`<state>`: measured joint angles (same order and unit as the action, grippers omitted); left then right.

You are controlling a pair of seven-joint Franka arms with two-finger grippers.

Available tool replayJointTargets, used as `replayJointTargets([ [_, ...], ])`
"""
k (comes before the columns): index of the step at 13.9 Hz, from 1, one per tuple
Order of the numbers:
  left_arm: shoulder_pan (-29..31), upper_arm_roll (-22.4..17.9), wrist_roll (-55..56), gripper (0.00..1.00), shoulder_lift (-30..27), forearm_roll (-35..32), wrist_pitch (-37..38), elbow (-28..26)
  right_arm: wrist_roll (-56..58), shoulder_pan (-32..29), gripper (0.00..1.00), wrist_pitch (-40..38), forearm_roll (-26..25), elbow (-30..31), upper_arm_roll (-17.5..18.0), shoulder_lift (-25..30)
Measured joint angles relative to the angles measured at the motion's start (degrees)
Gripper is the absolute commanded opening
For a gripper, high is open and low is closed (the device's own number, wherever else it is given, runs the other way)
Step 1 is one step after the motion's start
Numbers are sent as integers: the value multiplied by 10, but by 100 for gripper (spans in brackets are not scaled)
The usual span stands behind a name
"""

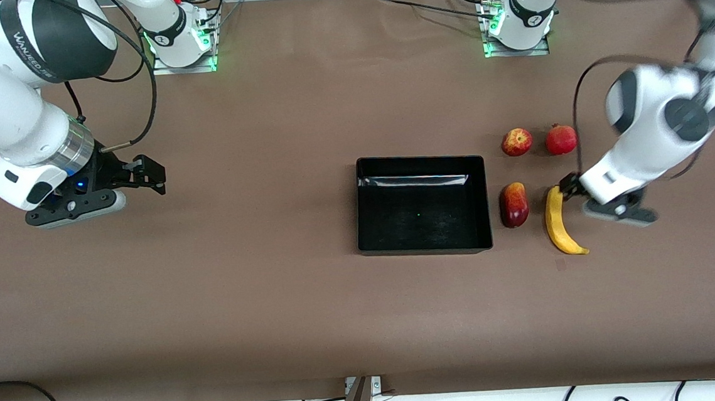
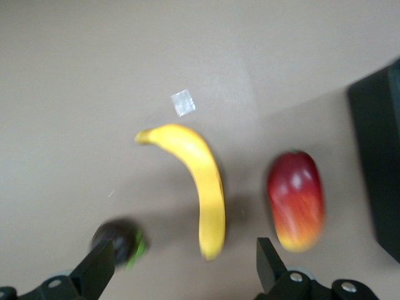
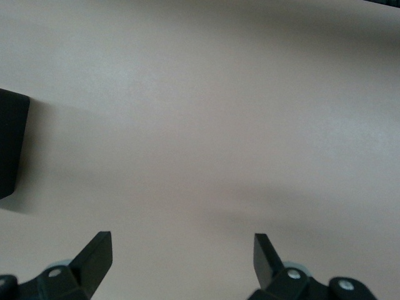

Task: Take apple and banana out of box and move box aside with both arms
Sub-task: 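Lower the banana onto the table, open the left gripper and withdraw, then reach the right gripper toward the rim of the empty black tray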

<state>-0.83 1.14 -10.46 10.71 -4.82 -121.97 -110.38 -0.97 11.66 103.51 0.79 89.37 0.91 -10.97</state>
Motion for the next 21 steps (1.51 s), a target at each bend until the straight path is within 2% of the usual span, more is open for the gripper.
replayJointTargets([
  [2,0,0,4,100,-55,0,131,43,0,0,100,0,0,0,0,0],
  [4,1,2,22,100,-81,0,242,93,0,0,100,0,0,0,0,0],
  [6,9,19,38,100,-86,0,305,142,0,0,100,0,0,0,0,0],
  [13,22,30,46,100,-63,6,314,179,11,6,100,-4,0,3,1,-10],
  [15,23,30,46,100,-56,12,314,190,31,20,100,-3,1,4,14,-24],
  [17,24,30,46,100,-54,12,314,194,-20,58,100,19,2,8,23,-48],
  [21,33,29,47,100,-54,12,316,195,-192,150,100,116,2,8,29,-139],
])
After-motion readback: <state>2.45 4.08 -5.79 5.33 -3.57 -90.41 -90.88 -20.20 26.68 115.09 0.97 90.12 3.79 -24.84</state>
